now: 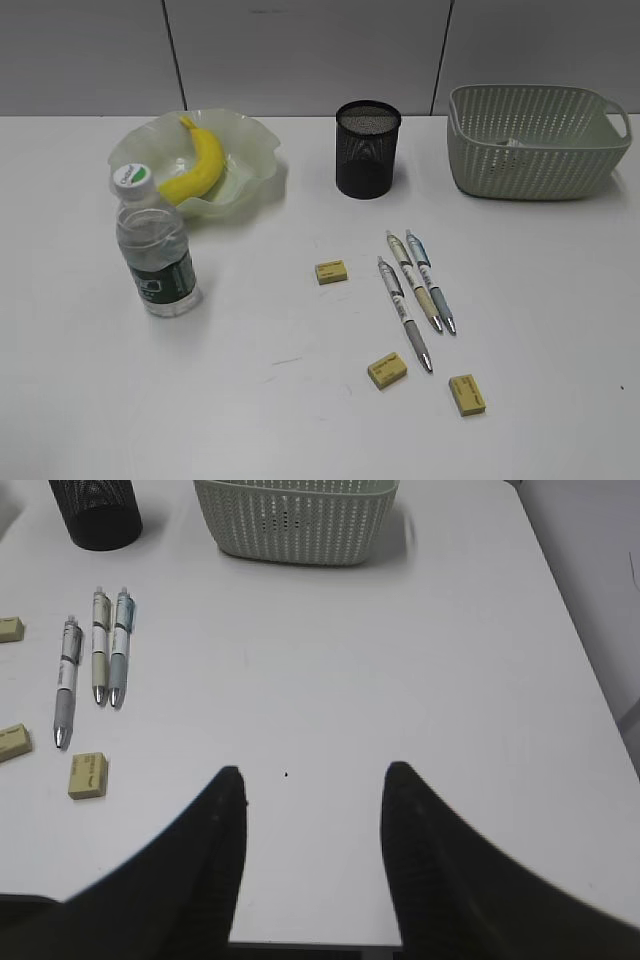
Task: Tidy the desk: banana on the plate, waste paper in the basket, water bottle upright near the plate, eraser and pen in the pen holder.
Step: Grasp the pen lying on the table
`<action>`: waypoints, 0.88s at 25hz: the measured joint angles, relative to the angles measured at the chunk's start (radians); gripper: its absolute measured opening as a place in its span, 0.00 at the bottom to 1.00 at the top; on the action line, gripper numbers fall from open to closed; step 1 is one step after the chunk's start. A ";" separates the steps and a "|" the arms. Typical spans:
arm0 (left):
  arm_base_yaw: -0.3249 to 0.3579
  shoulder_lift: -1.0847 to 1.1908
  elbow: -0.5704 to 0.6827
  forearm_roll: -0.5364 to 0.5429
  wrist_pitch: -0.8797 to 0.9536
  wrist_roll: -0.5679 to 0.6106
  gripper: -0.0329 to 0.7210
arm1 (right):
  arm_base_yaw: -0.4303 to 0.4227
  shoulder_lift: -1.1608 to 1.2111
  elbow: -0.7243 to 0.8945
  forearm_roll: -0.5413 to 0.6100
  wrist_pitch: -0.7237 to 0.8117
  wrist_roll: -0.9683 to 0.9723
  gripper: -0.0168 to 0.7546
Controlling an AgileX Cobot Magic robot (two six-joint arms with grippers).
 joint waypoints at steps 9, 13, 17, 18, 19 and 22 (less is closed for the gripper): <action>0.016 -0.289 0.036 0.009 -0.002 -0.021 0.44 | 0.000 0.000 0.000 0.000 -0.001 0.000 0.49; 0.017 -0.301 0.036 -0.011 -0.003 -0.021 0.44 | 0.000 0.008 -0.003 0.010 -0.006 0.000 0.49; 0.039 -0.324 0.036 -0.002 -0.006 -0.021 0.43 | 0.000 0.163 -0.032 0.150 -0.115 -0.095 0.49; 0.057 -0.347 0.036 0.003 -0.007 -0.021 0.43 | 0.000 0.225 -0.038 0.203 -0.163 -0.149 0.49; 0.076 -0.365 0.036 0.007 -0.005 -0.021 0.43 | 0.000 0.312 -0.045 0.252 -0.200 -0.201 0.49; 0.153 -0.373 0.036 0.012 -0.006 -0.021 0.43 | 0.000 0.598 -0.090 0.401 -0.311 -0.321 0.49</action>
